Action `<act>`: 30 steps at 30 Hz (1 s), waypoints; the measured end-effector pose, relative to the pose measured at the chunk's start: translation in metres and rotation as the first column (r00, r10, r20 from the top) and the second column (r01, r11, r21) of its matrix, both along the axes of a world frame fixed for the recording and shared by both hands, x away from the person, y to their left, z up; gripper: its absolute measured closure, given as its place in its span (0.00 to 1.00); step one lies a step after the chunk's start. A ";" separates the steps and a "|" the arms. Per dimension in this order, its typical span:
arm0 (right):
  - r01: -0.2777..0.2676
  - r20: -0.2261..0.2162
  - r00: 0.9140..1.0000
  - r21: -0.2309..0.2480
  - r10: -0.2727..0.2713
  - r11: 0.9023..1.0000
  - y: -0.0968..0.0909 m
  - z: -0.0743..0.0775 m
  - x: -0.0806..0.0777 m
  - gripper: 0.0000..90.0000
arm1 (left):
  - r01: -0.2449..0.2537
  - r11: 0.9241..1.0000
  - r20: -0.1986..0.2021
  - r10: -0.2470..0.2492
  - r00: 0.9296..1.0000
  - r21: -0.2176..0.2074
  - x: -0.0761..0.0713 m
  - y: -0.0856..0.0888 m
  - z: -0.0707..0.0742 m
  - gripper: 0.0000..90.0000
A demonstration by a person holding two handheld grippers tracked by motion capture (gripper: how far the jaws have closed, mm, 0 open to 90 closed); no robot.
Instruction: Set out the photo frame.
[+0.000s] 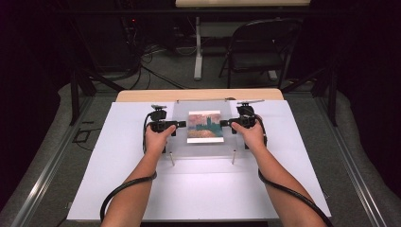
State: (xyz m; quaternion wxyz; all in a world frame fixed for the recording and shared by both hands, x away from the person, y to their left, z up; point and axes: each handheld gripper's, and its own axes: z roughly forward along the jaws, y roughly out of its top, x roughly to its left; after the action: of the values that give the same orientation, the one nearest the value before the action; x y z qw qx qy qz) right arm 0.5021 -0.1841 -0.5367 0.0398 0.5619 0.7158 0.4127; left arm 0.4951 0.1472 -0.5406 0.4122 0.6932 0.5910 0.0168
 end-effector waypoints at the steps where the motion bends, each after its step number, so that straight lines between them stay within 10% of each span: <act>1: 0.004 -0.002 1.000 0.001 -0.004 1.000 0.000 0.000 0.000 0.32 | 0.000 1.000 0.004 0.000 1.000 0.002 0.000 0.000 0.000 0.31; 30: 0.015 0.152 0.988 -0.095 0.000 0.995 0.009 0.038 -0.032 0.33 | -0.035 0.999 0.126 0.030 0.992 0.038 -0.030 -0.002 0.038 0.40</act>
State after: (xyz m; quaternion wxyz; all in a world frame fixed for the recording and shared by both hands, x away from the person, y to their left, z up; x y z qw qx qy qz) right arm 0.4703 -0.1747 -0.4991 0.1225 0.5290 0.7274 0.4195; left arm 0.4649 0.1451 -0.5026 0.4343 0.6890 0.5748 0.0787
